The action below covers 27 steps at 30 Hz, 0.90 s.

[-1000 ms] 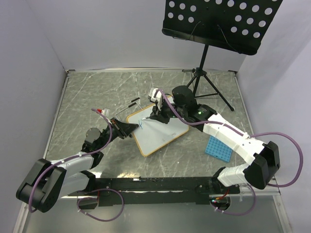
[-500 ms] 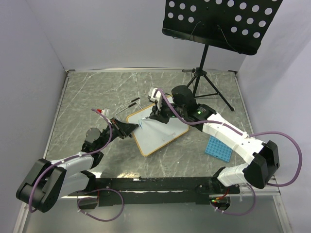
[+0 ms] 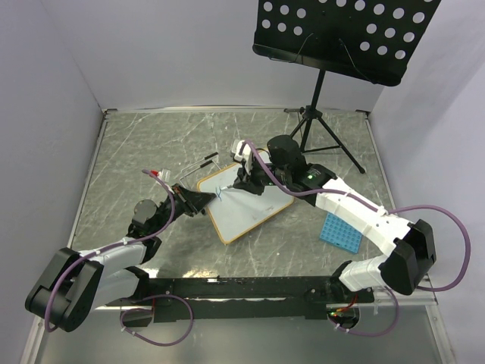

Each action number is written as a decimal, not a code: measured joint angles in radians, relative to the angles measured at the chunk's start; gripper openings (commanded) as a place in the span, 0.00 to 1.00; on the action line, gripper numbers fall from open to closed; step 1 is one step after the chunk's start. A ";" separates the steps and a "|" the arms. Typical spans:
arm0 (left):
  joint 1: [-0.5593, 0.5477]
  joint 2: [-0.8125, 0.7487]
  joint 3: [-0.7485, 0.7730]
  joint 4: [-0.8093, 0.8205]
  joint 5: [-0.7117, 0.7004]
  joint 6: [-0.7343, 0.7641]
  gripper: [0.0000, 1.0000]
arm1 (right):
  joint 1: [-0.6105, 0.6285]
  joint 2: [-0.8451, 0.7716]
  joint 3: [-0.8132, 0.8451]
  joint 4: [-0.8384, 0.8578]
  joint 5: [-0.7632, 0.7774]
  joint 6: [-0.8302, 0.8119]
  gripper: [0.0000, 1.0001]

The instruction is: Write a sentence on the whiteboard

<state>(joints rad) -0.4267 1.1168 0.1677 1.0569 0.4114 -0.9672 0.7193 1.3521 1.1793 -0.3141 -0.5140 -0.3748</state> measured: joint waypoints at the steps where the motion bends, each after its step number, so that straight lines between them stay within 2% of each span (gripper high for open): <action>1: 0.000 0.000 0.000 -0.001 -0.003 0.000 0.01 | 0.000 -0.001 -0.005 -0.001 -0.001 -0.001 0.00; 19: 0.031 -0.037 0.000 -0.034 -0.018 0.003 0.01 | 0.000 -0.023 -0.064 -0.016 -0.021 -0.008 0.00; 27: 0.031 -0.037 0.000 -0.029 -0.002 0.003 0.01 | -0.026 -0.024 -0.014 -0.045 -0.037 0.000 0.00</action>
<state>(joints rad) -0.3958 1.0798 0.1677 1.0279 0.4099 -0.9646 0.6933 1.3277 1.1652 -0.3588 -0.5510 -0.3748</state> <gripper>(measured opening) 0.061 0.187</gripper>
